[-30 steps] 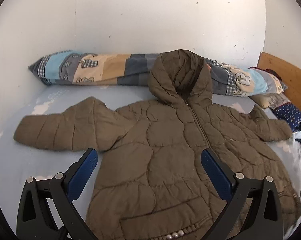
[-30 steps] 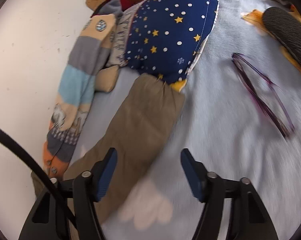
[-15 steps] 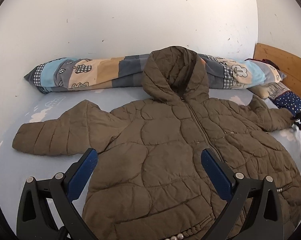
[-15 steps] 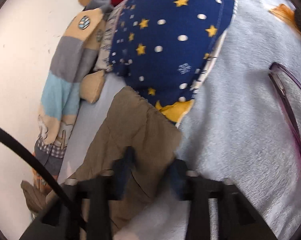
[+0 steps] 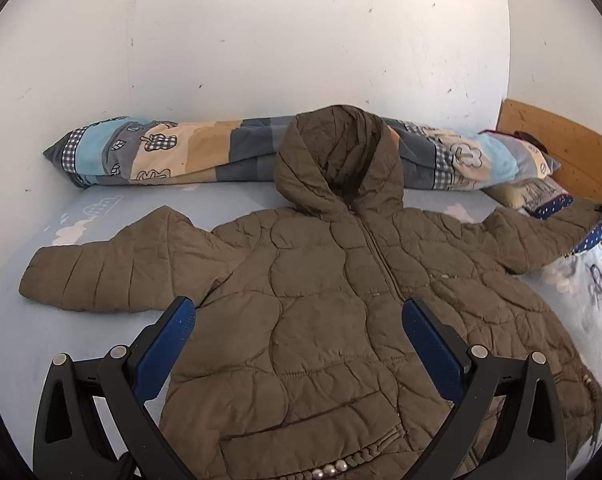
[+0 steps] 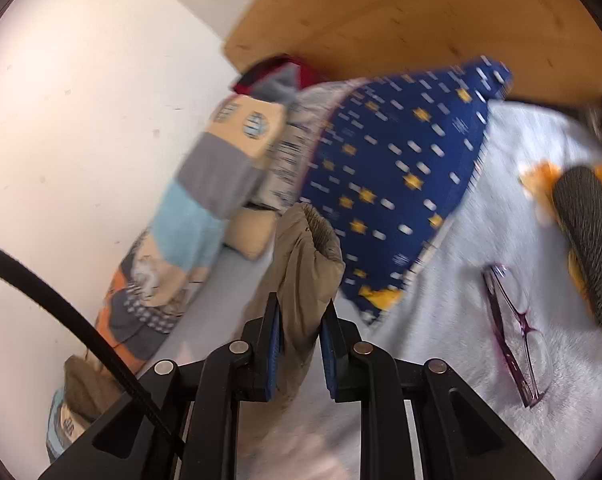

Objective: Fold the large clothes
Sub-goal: 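Fold the held sleeve across the jacket front with the right gripper, release, then move the left gripper to the other sleeve cuff, then grasp the sleeve cuff with the left gripper and lift it, then fold the held sleeve over the jacket front with the left gripper, release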

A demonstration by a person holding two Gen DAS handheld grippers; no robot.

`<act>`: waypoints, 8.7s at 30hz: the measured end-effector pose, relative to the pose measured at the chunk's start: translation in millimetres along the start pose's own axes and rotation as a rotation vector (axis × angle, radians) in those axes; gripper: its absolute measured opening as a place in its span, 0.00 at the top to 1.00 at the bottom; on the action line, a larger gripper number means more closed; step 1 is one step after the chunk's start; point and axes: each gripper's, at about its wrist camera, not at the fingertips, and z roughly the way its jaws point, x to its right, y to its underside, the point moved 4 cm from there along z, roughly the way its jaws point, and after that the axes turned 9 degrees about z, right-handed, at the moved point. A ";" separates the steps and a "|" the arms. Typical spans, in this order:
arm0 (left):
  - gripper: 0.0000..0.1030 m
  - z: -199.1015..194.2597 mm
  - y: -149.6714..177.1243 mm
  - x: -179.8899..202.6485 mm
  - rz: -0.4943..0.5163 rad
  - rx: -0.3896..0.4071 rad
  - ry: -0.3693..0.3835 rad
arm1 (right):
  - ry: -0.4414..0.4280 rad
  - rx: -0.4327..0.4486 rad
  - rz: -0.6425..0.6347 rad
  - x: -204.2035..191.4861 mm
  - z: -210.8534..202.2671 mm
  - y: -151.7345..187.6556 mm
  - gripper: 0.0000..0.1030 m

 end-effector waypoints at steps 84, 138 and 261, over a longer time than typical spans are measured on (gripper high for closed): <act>0.00 1.9 11.9 -54.6 -0.165 -0.108 -0.018 | -0.087 -0.509 -0.023 -141.0 69.0 377.8 0.33; 0.00 19.1 -1.1 -96.2 -0.105 -0.145 -0.208 | -0.170 -0.398 -1.010 -225.0 -66.7 500.3 0.44; 0.83 148.8 -143.6 158.9 -0.325 -0.211 0.355 | -0.279 -0.100 -0.460 -102.1 -175.5 268.8 0.22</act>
